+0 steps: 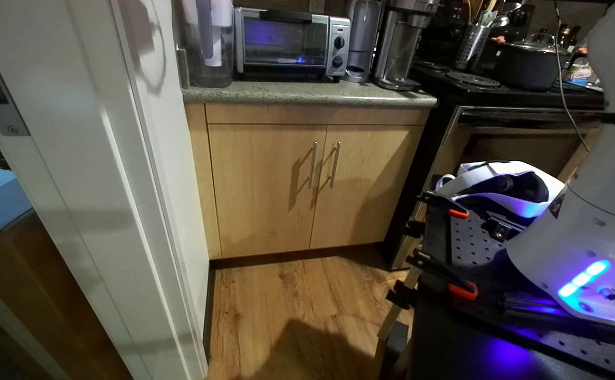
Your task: Flip the switch on the wall
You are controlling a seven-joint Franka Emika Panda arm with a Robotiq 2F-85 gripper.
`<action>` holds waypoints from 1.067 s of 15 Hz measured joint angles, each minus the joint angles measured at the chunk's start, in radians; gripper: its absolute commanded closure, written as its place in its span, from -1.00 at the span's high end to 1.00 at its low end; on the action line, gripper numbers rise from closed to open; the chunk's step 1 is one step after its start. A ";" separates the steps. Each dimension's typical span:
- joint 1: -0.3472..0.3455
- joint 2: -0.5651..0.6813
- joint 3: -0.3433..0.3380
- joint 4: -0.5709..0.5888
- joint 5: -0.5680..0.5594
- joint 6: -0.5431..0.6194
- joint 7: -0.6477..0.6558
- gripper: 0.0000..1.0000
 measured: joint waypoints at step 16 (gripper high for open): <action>0.002 0.175 -0.042 0.135 0.156 -0.064 -0.039 -1.00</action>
